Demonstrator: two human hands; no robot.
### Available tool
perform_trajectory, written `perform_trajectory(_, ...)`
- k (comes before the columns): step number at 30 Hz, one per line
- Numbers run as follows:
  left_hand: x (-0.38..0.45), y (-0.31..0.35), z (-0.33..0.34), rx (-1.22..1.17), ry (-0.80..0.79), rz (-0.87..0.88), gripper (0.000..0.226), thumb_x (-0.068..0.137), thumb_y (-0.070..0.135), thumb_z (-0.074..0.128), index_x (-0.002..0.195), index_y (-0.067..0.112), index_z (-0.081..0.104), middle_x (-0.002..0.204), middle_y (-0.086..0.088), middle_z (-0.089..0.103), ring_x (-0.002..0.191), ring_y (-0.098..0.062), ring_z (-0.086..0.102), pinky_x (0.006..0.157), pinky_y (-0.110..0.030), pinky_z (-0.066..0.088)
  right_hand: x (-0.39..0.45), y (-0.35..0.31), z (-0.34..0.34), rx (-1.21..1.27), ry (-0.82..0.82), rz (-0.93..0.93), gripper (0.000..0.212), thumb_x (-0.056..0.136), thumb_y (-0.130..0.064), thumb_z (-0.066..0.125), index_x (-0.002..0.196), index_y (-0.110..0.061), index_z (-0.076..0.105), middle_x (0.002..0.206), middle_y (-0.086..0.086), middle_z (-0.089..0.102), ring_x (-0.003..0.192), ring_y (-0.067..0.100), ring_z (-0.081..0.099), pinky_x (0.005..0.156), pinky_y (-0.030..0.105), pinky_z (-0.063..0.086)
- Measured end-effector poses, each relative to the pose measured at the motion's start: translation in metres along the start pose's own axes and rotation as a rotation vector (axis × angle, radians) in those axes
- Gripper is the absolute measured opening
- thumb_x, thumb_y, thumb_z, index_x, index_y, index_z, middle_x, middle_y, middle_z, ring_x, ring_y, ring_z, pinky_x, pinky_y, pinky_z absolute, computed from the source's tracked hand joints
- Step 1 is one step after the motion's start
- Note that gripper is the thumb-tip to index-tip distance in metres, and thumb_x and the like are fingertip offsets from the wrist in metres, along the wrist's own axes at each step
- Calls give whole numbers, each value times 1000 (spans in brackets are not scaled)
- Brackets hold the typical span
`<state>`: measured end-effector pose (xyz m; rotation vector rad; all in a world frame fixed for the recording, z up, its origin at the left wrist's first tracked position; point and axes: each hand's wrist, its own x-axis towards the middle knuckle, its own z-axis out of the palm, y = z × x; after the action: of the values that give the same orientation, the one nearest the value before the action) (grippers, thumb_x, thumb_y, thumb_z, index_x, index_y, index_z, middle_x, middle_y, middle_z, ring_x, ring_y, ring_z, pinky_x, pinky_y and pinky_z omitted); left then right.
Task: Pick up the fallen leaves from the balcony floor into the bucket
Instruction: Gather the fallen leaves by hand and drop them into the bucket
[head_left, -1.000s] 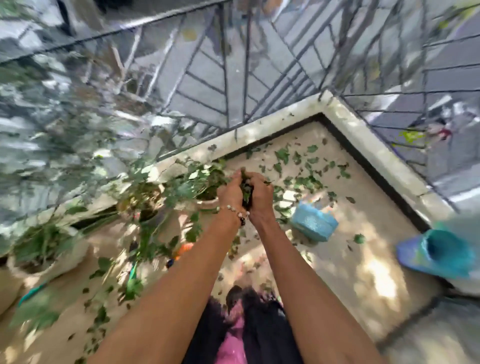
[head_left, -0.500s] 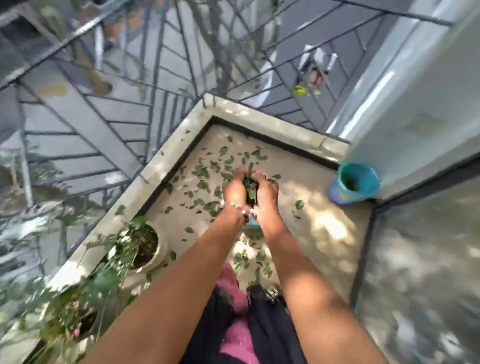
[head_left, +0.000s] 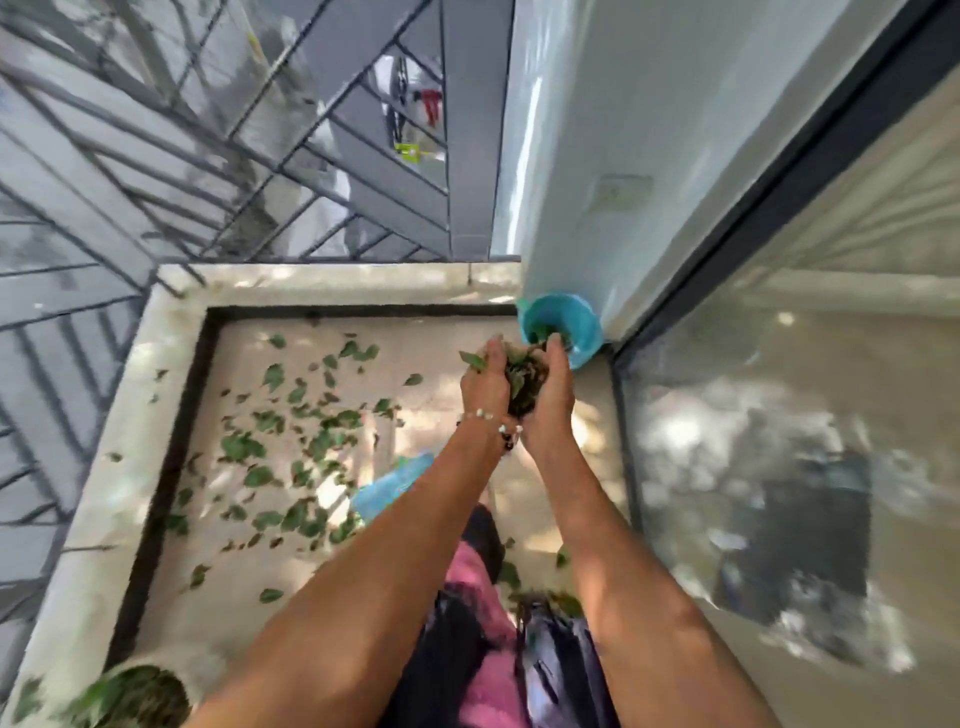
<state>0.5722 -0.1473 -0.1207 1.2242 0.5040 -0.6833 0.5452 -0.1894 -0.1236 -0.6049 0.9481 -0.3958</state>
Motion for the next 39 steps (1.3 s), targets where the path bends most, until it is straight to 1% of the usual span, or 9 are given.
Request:
perform_trajectory(4, 46, 10, 64, 26, -14, -29, 29, 96, 32, 60, 91, 4, 69, 88, -14, 71, 81, -27, 69, 73, -32, 58, 68, -41, 2, 49, 62, 32, 36, 96, -32, 48, 108, 0, 62, 108, 19, 66, 96, 30, 64, 90, 40, 51)
perform_trajectory(8, 76, 16, 116, 41, -72, -65, 35, 98, 31, 55, 105, -1, 65, 83, -9, 70, 68, -15, 69, 59, -22, 57, 120, -75, -3, 84, 67, 44, 23, 96, -19, 47, 101, -6, 65, 99, 14, 69, 91, 26, 67, 75, 32, 57)
perform_trajectory(12, 109, 7, 151, -20, -114, -81, 22, 91, 32, 64, 106, 17, 70, 102, -9, 73, 95, -23, 70, 81, -34, 57, 162, -92, -16, 96, 47, 43, 16, 89, -15, 56, 95, -9, 70, 110, 16, 68, 104, 30, 64, 88, 37, 52)
perform_trajectory(15, 141, -6, 174, -62, -94, -118, 50, 74, 36, 74, 118, 12, 68, 117, -16, 68, 112, -31, 64, 99, -47, 50, 204, -99, -27, 125, 43, 66, 19, 88, -14, 56, 97, -6, 71, 110, 17, 68, 106, 30, 63, 94, 39, 50)
perform_trajectory(24, 316, -103, 211, -89, 119, -239, 34, 73, 24, 82, 101, 7, 74, 104, -16, 73, 101, -30, 69, 98, -47, 51, 385, -58, -85, 167, 134, 265, 47, 75, -26, 65, 116, -3, 63, 122, 21, 62, 109, 33, 62, 98, 41, 49)
perform_trajectory(28, 390, -149, 215, -40, 147, -293, 29, 89, 26, 68, 112, 9, 70, 108, -14, 72, 105, -29, 67, 100, -47, 50, 464, -30, -115, 86, 222, 265, 28, 89, -24, 58, 109, -5, 66, 114, 16, 67, 97, 27, 68, 76, 33, 56)
perform_trajectory(31, 429, -168, 219, -70, 55, -389, 58, 91, 54, 57, 126, 8, 62, 122, -17, 66, 116, -30, 62, 106, -47, 44, 508, -13, -132, 66, 280, 276, 35, 95, -34, 56, 123, -12, 62, 115, 10, 69, 95, 22, 70, 71, 29, 57)
perform_trajectory(34, 455, -173, 215, -65, 36, -450, 74, 84, 75, 46, 125, 15, 61, 128, -9, 62, 122, -26, 57, 109, -44, 39, 539, 1, -146, -26, 360, 280, 28, 99, -38, 50, 125, -27, 53, 100, -14, 63, 82, -6, 63, 65, 12, 49)
perform_trajectory(39, 463, -167, 209, -17, 107, -506, 77, 93, 71, 22, 150, 20, 30, 149, -1, 40, 136, -22, 41, 87, -28, 39, 539, 8, -149, -132, 496, 333, 30, 93, -54, 52, 88, -24, 50, 72, -7, 40, 62, 6, 40, 61, 18, 34)
